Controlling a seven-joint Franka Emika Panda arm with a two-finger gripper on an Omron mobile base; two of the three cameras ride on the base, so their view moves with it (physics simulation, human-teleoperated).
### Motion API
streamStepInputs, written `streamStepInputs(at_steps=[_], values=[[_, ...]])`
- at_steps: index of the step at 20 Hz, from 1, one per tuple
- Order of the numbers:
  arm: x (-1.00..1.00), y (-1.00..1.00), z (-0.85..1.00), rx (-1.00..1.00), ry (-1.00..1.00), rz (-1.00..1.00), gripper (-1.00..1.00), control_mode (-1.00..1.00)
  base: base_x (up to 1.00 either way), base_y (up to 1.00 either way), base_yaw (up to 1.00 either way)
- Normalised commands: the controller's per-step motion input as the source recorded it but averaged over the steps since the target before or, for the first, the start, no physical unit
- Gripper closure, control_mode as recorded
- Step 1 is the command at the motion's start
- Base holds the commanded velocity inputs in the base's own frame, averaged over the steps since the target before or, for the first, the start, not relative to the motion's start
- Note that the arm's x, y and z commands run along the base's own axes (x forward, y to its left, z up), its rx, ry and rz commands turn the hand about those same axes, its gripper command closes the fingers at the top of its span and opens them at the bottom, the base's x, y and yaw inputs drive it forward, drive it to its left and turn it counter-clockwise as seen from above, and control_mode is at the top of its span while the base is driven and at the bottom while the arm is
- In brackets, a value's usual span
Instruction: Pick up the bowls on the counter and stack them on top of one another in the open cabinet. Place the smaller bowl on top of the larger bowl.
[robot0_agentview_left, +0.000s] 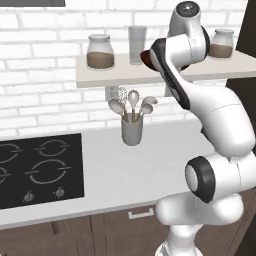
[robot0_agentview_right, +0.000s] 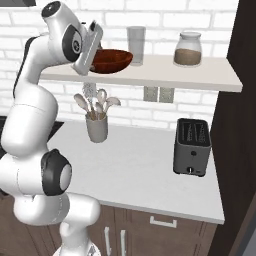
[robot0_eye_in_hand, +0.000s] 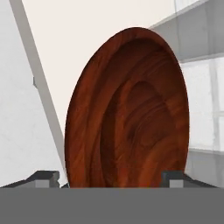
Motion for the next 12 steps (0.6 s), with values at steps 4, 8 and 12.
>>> streamStepInputs(at_steps=[4, 8, 12], values=[[-1.0, 0.0, 0.08, 0.0, -0.02, 0.0, -1.0, -1.0, 0.0, 0.0, 0.0], [-1.0, 0.04, -0.49, -0.05, 0.0, 0.03, -1.0, -1.0, 0.0, 0.0, 0.0], [-1.0, 0.4, -0.99, -0.22, 0.08, 0.01, -1.0, -1.0, 0.0, 0.0, 0.0]])
